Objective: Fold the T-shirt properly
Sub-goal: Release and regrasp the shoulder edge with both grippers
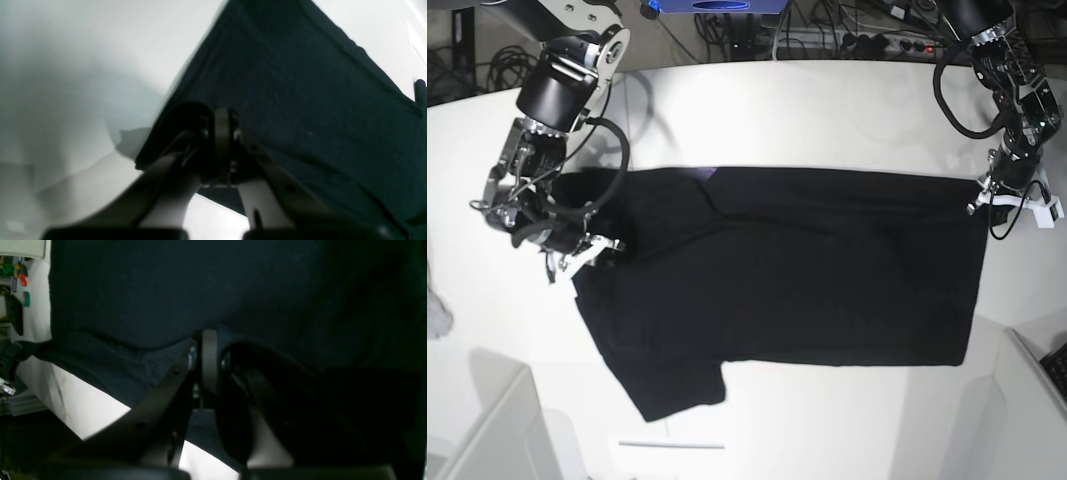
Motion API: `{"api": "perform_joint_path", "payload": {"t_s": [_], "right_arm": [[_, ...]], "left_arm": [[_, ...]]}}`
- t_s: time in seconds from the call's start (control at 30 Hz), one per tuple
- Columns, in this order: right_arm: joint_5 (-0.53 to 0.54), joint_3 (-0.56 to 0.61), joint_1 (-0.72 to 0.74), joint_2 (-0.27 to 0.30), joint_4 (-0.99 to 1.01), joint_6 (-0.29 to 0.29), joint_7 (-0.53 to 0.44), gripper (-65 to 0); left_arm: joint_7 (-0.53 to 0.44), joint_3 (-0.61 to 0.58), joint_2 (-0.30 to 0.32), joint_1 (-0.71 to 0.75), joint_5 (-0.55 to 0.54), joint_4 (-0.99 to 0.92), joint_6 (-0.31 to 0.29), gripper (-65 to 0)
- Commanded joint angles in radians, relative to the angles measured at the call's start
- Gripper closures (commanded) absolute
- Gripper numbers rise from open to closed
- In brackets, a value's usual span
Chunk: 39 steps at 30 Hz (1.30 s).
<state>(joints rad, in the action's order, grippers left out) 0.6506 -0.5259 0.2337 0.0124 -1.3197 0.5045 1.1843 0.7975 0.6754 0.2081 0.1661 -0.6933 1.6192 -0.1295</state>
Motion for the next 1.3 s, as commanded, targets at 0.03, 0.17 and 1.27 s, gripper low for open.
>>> {"api": "perform_joint_path", "payload": {"t_s": [0.03,0.17,1.27], "right_arm": [[0.025,0.002,0.023,0.010,-0.014,0.001,-0.020,0.0],[0.025,0.000,0.023,0.010,-0.014,0.001,-0.011,0.0],[0.028,-0.012,-0.518,-0.078,-0.588,-0.484,-0.369,-34.8]], "left_arm": [[-0.023,0.007,0.018,-0.009,-0.012,0.014,-0.002,0.0],[-0.023,0.007,0.018,-0.009,-0.012,0.014,-0.002,0.0],[-0.023,0.313,-0.111,0.171,-0.018,0.034,-0.204,-58.7]]}}
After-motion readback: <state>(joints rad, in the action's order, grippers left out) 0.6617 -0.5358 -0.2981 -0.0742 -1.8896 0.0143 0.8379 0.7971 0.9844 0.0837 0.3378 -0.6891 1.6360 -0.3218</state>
